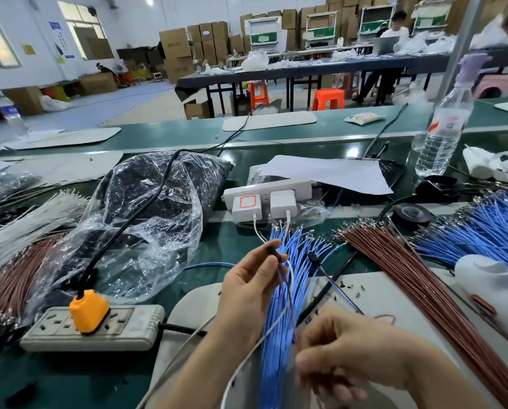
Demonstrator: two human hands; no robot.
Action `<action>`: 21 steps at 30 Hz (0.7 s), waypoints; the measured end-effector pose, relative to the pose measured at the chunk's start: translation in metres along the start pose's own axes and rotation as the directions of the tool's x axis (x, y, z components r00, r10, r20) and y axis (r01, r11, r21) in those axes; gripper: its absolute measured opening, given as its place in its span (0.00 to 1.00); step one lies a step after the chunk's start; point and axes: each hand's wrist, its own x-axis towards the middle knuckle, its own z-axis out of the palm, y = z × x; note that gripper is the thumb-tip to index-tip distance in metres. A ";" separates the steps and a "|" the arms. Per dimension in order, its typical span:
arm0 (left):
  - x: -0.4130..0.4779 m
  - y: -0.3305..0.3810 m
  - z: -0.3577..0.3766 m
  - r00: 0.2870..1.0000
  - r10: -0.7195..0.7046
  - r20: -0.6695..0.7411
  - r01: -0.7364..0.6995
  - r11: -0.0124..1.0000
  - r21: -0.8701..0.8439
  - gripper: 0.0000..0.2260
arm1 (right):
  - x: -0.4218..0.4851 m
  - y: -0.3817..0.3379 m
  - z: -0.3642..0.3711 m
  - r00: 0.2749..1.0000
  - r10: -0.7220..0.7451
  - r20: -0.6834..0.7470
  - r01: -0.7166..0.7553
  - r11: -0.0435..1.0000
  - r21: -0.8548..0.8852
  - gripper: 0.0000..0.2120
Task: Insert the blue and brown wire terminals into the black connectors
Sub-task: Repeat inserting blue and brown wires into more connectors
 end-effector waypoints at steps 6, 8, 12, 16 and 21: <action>-0.013 -0.006 0.001 0.824 0.371 0.429 -0.566 0.581 0.585 0.12 | 0.015 0.001 0.000 0.772 -0.285 -0.569 0.306 0.950 -0.061 0.13; -0.016 -0.007 0.004 0.792 0.381 0.477 -0.610 0.503 0.612 0.14 | 0.019 0.005 0.000 0.689 -0.350 -0.635 0.372 0.922 -0.105 0.10; -0.017 -0.007 0.003 0.767 0.404 0.498 -0.641 0.442 0.628 0.12 | 0.026 0.012 0.000 0.573 -0.437 -0.694 0.358 0.895 -0.268 0.10; -0.019 -0.008 0.005 0.749 0.409 0.522 -0.663 0.436 0.609 0.11 | 0.026 0.017 -0.001 0.494 -0.531 -0.689 0.335 0.847 -0.413 0.14; -0.019 -0.009 0.005 0.768 0.399 0.502 -0.640 0.446 0.625 0.12 | 0.027 0.019 -0.001 0.429 -0.589 -0.685 0.281 0.807 -0.519 0.10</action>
